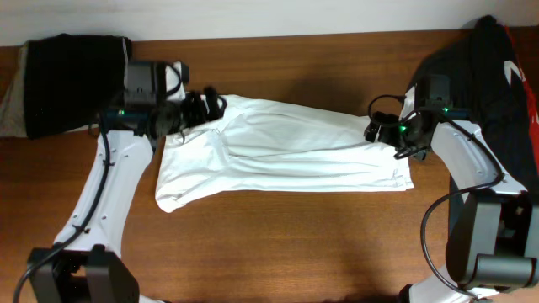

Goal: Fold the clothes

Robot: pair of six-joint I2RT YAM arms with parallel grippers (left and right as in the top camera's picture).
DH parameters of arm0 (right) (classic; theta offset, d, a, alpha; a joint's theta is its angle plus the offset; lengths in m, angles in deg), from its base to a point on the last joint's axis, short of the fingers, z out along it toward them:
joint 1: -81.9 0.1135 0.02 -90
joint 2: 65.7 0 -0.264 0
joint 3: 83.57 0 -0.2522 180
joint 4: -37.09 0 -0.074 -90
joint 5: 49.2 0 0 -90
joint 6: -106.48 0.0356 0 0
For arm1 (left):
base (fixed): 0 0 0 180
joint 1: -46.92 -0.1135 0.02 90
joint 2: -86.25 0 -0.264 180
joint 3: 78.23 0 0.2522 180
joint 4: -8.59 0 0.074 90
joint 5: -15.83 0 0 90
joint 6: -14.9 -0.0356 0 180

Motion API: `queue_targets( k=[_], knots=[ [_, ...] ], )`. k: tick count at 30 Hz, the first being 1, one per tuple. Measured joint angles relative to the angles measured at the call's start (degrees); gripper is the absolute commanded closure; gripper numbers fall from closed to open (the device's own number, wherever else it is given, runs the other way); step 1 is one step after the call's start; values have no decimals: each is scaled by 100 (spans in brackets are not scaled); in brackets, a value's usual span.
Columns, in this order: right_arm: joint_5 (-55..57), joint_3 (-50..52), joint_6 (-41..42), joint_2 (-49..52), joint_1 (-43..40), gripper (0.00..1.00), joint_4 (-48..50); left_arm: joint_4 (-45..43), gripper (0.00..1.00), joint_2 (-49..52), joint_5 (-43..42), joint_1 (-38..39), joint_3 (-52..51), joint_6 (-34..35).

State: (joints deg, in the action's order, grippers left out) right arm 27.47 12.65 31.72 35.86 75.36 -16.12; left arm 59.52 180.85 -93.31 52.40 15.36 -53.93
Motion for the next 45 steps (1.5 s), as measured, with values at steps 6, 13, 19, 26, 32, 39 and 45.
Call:
queue_targets(
  k=[6,13,19,26,32,39,45],
  knots=[
    [-122,0,2,0,0,1,-144,-304,2,105,935,66,841,-72],
    [-140,0,0,2,0,1,-315,-920,1,1794,885,-289,1012,577],
    [-140,0,-2,2,0,1,-358,-1073,1,2846,212,-549,1222,1325],
    [-140,0,-2,2,0,1,-369,-778,6,2959,208,-518,1272,1707],
    [-140,0,0,2,0,1,-391,-505,5,2959,577,-529,1274,1770],
    [-140,0,0,2,0,1,-409,-769,16,3010,704,-529,1276,1725],
    [-138,0,0,2,0,1,-431,-957,24,3077,765,-529,1276,1482]
  ],
)
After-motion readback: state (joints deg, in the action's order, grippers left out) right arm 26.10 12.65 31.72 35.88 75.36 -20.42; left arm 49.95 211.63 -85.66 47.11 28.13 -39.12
